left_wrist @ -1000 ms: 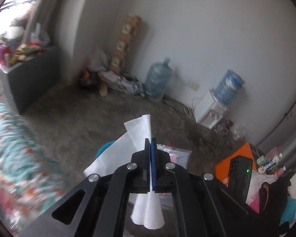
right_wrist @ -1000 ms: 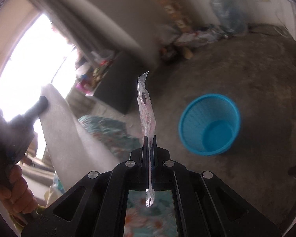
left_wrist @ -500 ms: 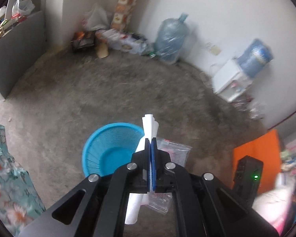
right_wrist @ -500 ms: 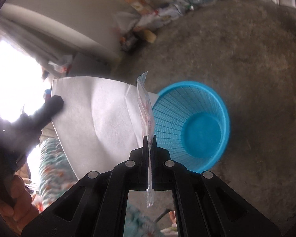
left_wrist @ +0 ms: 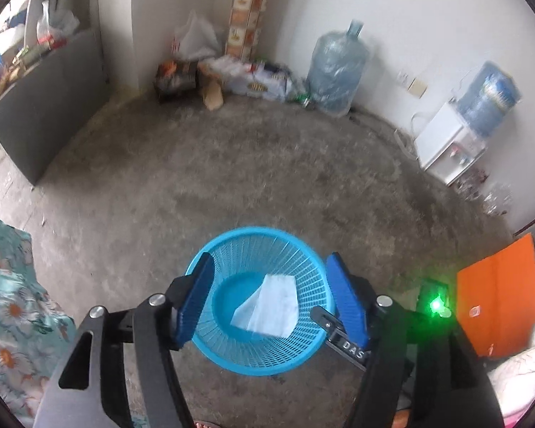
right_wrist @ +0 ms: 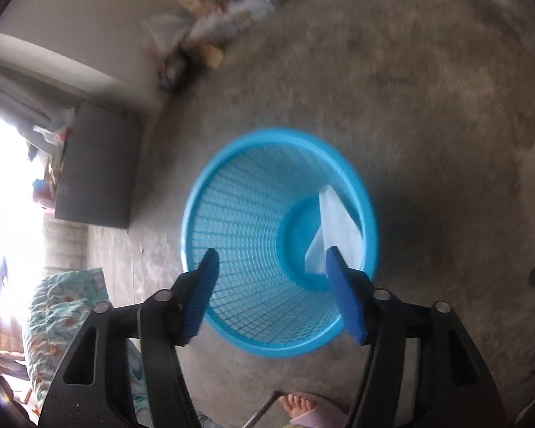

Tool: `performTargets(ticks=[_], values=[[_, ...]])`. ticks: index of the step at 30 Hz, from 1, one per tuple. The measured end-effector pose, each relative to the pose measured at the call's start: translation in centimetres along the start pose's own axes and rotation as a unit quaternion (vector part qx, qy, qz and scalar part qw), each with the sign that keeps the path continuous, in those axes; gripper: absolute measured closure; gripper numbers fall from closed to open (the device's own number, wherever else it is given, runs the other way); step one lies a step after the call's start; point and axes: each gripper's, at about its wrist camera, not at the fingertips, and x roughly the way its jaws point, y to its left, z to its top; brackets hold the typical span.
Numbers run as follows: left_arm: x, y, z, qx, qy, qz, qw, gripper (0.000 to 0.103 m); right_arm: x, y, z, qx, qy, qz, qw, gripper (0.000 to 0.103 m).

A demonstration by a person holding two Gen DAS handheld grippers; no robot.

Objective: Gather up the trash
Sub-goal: 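Open the left gripper over the blue wastebasket to drop the tissue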

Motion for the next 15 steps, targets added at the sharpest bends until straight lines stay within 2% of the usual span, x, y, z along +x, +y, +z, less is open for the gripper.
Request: performTargets(ticks=[1,5,8,11,13,15], values=[[-1.4,-0.2,0.0,-0.002,-0.012,-0.007,0.9999,0.038,-0.6,0.2,0.0,-0.005,-0.009,0.0,1.0,0.032],[-8.2,-0.7,-0.4,-0.006,-0.07,-0.028,0.9971,0.034,-7.1,3.3,-1.1,-0.053,-0.079,0.0,0.995,0.018],[-14.7,-1.0,-1.4,0.003,-0.132,-0.039,0.9905,0.031,-13.2,6.5,-3.0,-0.105,-0.145,0.003,0.984,0.008],[-20.5,-1.4,-2.9,0.021,-0.178,-0.029,0.9835,0.028,-17.5,9.3,-4.9,-0.155,-0.2,0.001,0.968,0.008],[-23.8,-1.4,-4.1,0.029,-0.192,-0.019,0.9807,0.025,-19.4,10.6,-6.3,-0.179,-0.221,-0.003,0.959,0.008],[-26.8,-0.9,-5.7,0.028,-0.202,-0.019,0.9788,0.019,-20.8,12.1,-7.7,-0.204,-0.244,-0.005,0.948,0.008]])
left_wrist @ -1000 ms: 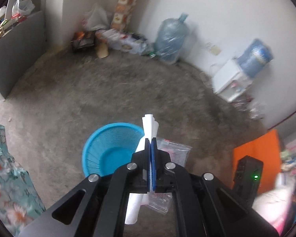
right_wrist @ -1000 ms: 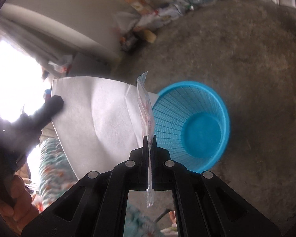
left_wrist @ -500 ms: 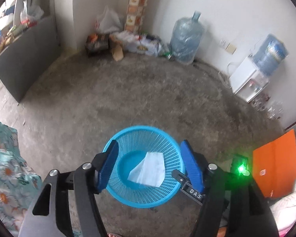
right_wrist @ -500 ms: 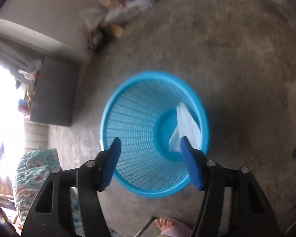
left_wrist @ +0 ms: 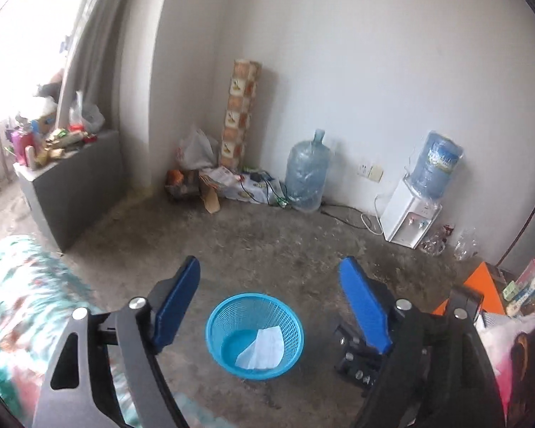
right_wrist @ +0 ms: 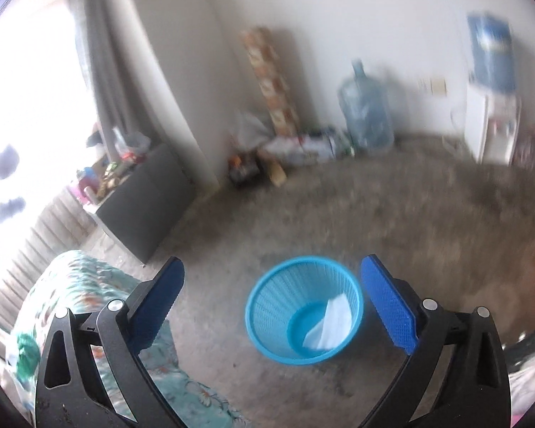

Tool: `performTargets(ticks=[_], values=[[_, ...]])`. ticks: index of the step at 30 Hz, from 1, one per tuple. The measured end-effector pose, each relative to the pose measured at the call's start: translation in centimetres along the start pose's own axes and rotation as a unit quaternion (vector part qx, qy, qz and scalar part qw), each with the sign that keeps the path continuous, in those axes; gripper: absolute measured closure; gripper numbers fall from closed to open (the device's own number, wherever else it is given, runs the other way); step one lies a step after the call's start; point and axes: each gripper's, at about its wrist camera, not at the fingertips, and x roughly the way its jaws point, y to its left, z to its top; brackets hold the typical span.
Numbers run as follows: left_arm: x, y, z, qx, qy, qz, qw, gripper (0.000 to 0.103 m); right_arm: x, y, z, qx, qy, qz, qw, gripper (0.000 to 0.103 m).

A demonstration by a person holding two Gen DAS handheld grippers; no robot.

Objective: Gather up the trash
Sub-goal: 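Open the left gripper over the blue wastebasket to drop the tissue, then grasp another white tissue on the bed with the left gripper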

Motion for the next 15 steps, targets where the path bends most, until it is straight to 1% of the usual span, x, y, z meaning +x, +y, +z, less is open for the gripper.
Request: performTargets(ticks=[1,2,3,5,8,10,12,15], values=[[-2.4,0.4,-0.4,-0.004,-0.009,0.002,1.0,0.017,-0.8,0.7,-0.1,-0.011,-0.008,0.0,1.0,0.008],[-4.0,0.7,-0.8,-0.007,-0.014,0.008,0.9999,0.014,-1.6,1.7,-0.3,-0.028,-0.014,-0.002,1.0,0.008],[-6.0,1.2,-1.3,-0.01,-0.024,0.02,0.9995,0.014,-1.7,2.5,-0.6,-0.047,-0.016,-0.008,0.999,0.008],[-9.3,2.2,-2.2,-0.014,-0.043,0.039,0.9982,0.009,-2.5,4.4,-1.0,-0.09,-0.017,-0.017,0.996,0.008],[-14.3,4.5,-3.6,-0.035,-0.064,0.081,0.994,0.006,-3.5,6.3,-1.7,-0.138,-0.031,0.0,0.99,0.008],[-17.3,6.2,-4.7,-0.055,-0.076,0.104,0.9901,0.006,-4.3,7.6,-2.2,-0.168,-0.038,0.024,0.985,0.008],[-20.1,7.9,-6.0,-0.073,-0.087,0.133,0.9845,0.006,-4.9,8.6,-3.0,-0.195,-0.049,0.059,0.978,0.008],[-24.9,10.7,-8.7,-0.109,-0.107,0.188,0.9702,0.006,-5.3,10.0,-3.9,-0.212,-0.037,0.111,0.97,0.008]])
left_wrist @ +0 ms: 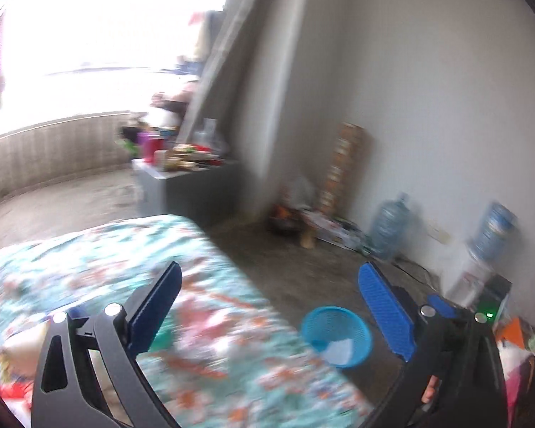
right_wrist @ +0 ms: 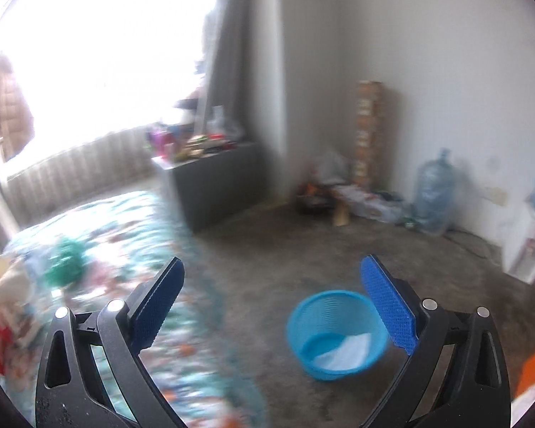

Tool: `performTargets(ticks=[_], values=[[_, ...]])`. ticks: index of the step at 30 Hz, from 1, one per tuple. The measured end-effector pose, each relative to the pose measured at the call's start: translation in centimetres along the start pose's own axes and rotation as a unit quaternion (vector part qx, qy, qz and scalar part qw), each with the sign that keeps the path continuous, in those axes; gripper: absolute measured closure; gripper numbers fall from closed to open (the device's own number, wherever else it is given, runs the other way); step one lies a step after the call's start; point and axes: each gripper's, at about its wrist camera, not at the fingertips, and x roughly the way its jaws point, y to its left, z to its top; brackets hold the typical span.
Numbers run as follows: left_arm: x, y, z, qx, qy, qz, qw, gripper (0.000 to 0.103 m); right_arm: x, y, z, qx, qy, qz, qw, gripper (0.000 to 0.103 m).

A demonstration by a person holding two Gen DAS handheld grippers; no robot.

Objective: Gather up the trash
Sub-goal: 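Grasp another white tissue on the bed with the left gripper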

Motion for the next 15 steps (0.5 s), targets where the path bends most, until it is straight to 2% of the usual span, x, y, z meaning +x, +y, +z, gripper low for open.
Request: performTargets(ticks=[2,5,11,15], values=[[-1.6,2.4,-0.9,-0.018,-0.006,0.03,0.9994,0.006,0.1,1.1,-0.2,0.0,0.007,0.045,0.999,0.008],[-3.8,5.6,-2.4,-0.037,-0.012,0.059,0.9975,0.006,0.7,2.6,-0.1,0.013,0.036,0.09,0.995,0.008],[-5.7,8.3,-5.3,-0.046,-0.01,0.07,0.9964,0.006,3.9,4.1,-1.0,0.058,0.124,0.16,0.978,0.008],[-6.1,9.2,-6.4,-0.044,-0.011,0.081,0.9957,0.006,3.2,6.6,-1.7,0.079,0.147,0.208,0.964,0.011]])
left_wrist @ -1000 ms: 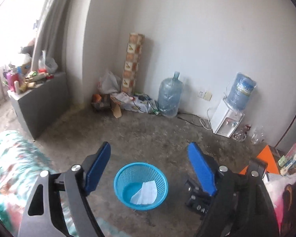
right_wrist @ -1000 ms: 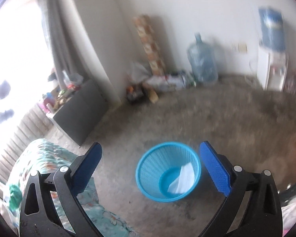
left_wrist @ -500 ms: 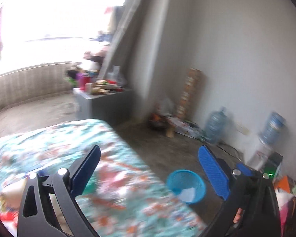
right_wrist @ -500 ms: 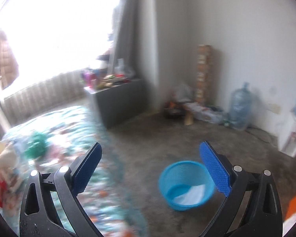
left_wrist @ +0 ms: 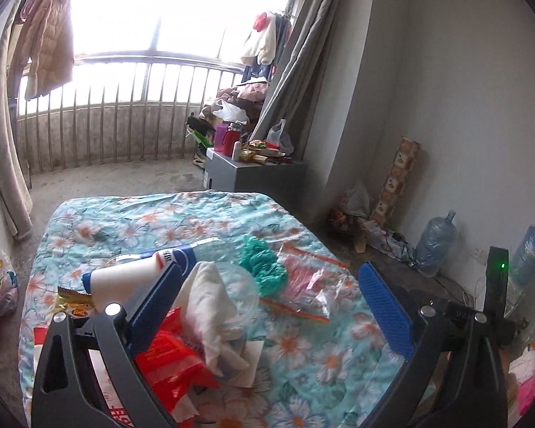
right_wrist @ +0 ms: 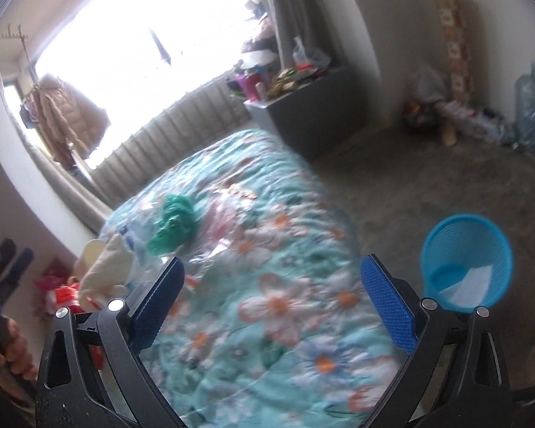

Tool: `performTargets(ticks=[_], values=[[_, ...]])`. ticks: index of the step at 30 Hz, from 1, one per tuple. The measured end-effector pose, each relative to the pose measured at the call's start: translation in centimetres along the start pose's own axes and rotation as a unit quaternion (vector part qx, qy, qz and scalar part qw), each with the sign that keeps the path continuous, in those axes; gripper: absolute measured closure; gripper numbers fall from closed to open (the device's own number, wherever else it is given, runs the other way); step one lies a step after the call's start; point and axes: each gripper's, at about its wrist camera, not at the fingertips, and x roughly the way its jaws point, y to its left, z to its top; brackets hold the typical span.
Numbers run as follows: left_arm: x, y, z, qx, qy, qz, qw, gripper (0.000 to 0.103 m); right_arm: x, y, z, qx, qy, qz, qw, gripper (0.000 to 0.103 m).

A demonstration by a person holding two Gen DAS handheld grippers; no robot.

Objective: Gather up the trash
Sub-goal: 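Grasp another white tissue on the bed with the left gripper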

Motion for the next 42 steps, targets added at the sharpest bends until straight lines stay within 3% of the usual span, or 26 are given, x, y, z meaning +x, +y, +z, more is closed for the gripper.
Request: performTargets(ticks=[5,7,16,20,24,27,35,42], values=[[1.5,1.1,-1.3,0.012,0.02,0.017,0.9996,0.006,1.8,1.0,-0.6,0.021,0.036,0.053,0.998,0.019],[2.7,1.1,-1.7,0.032,0.036,0.047,0.9978,0.011,3.0,1.4,-0.9,0.029,0.051,0.066,0.996,0.024],[8.4,2.2,-3.8,0.096,0.112,0.116,0.9822,0.046,6.2,2.0,-1.2,0.042,0.094,0.083,0.991,0.031],[9.7,2.8,-4.3,0.098,0.128,0.132,0.9781,0.07,6.8,1.9,-1.4,0.045,0.106,0.084,0.99,0.036],[9.4,2.9,-4.1,0.089,0.121,0.122,0.9811,0.089,7.1,1.9,-1.3,0.047,0.109,0.082,0.99,0.04],[9.0,3.1,-3.7,0.079,0.109,0.117,0.984,0.095,6.9,1.8,-1.2,0.049,0.11,0.084,0.989,0.041],[6.6,2.8,-2.5,0.062,0.049,0.092,0.9926,0.098,6.7,1.2,-1.0,0.066,0.107,0.094,0.988,0.045],[4.6,2.2,-1.8,0.054,0.001,0.068,0.9962,0.098,8.1,-0.4,-0.6,0.132,0.125,0.141,0.973,0.052]])
